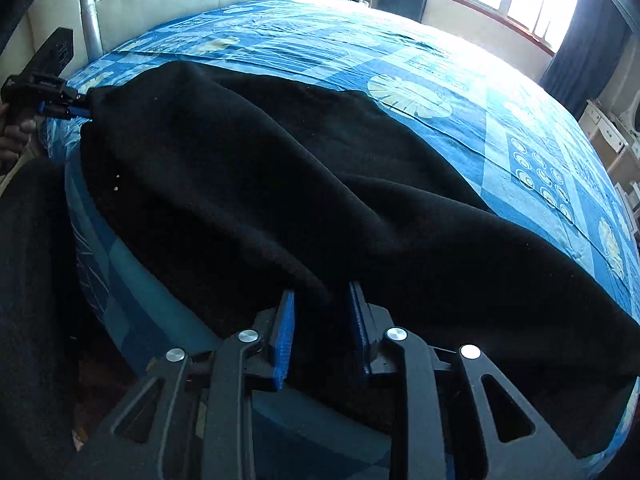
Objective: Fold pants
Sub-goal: 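Lift the held pants edge and fold it over the pants with both grippers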
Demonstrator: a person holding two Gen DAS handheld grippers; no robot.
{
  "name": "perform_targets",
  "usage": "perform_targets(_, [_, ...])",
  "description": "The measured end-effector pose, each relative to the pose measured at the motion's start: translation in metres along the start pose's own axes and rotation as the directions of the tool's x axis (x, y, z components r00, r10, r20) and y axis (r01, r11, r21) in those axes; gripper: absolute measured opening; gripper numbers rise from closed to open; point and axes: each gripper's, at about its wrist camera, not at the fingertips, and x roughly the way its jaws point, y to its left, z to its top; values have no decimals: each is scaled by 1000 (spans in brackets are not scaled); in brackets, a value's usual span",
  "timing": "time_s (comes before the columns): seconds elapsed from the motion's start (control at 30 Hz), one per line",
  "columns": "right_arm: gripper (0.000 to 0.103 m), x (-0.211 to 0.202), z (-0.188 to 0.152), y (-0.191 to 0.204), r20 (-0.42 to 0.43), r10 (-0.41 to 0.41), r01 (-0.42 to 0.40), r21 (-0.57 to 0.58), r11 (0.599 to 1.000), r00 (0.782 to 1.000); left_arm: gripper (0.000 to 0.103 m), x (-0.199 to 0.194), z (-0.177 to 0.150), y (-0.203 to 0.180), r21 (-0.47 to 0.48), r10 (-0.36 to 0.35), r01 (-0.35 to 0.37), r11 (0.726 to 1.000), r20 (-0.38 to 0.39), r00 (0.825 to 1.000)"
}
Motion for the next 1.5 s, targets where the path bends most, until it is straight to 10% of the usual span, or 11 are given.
perform_targets(0.13, [56,-11,-6,-29,56,192,-200,299,933,980,41,-17,-17,-1,-83,-74,77,994,43,996])
perform_targets(0.33, [56,10,-36,-60,176,417,-416,678,605,892,50,-8,-21,-22,-94,-72,79,992,82,994])
perform_targets(0.47, [56,19,-45,-60,242,452,-462,749,475,858,52,0,-18,-24,-143,-57,70,987,95,994])
perform_targets(0.7, [60,21,-42,-54,257,449,-468,755,460,856,52,-13,-31,-17,-331,-139,181,926,148,979])
perform_targets(1.2, [64,26,-47,-55,317,441,-494,784,375,839,51,29,-14,-33,-287,63,-23,958,132,989])
perform_targets(1.33, [64,31,-50,-56,349,431,-504,800,325,832,16,31,-16,-35,-244,146,-113,963,120,982])
perform_targets(1.5, [64,31,-55,-49,374,415,-502,826,258,829,13,30,-15,-32,-270,130,-95,958,114,985])
